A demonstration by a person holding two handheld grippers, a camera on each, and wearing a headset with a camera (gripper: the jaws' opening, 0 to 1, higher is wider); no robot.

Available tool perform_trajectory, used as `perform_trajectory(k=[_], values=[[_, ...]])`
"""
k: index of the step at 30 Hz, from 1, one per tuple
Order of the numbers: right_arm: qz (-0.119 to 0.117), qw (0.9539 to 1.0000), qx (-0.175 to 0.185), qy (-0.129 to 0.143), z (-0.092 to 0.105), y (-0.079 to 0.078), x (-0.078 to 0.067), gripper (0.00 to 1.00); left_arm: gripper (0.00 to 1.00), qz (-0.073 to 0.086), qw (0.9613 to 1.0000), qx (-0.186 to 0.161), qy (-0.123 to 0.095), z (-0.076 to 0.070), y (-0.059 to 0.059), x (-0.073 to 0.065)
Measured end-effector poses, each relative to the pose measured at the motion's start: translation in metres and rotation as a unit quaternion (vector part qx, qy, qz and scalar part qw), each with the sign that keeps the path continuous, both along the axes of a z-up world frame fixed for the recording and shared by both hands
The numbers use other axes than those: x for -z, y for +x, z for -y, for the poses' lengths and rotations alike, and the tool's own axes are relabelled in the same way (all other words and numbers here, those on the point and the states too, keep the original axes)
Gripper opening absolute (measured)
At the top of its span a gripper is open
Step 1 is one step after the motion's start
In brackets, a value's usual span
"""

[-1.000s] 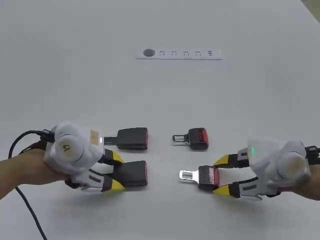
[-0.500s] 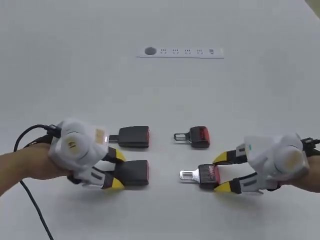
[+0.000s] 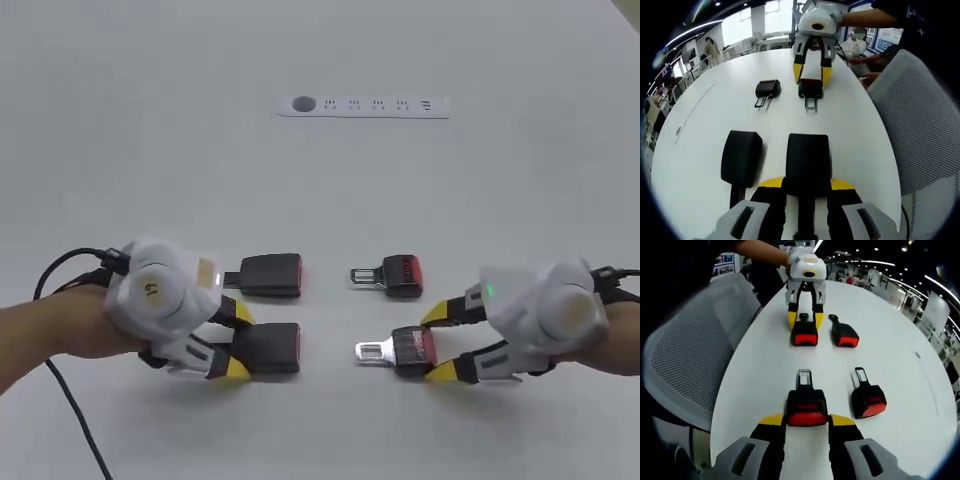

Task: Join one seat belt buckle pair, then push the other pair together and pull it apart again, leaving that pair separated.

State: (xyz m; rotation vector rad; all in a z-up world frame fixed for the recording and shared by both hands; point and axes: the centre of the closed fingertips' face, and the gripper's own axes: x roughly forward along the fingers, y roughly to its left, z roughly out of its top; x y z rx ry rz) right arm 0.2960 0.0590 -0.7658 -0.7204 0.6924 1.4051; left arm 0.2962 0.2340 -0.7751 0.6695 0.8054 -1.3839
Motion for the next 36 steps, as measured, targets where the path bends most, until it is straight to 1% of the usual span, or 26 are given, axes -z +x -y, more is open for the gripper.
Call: perform_trajectory(k=[12, 17, 28, 36], values=[[-0.001, 0.9999, 0.000, 0.012, -0.017, 0.000, -0.001, 0.30, 0.32, -0.005, 0.9999, -0.005, 0.007, 0.000, 0.000, 0.001], [-0.003, 0.9998, 0.003, 0.018, -0.023, -0.001, -0.001, 0.30, 0.32, -0.007, 0.9999, -0.006, 0.010, 0.001, -0.001, 0.001], [-0.003, 0.9995, 0.005, 0.031, -0.041, -0.001, -0.004, 0.30, 0.32, -0.008, 0.9999, -0.005, 0.014, 0.001, -0.002, 0.000], [-0.004, 0.9993, 0.004, 0.036, -0.049, 0.001, -0.004, 0.30, 0.32, -0.009, 0.9998, -0.006, 0.015, 0.000, -0.001, 0.000]])
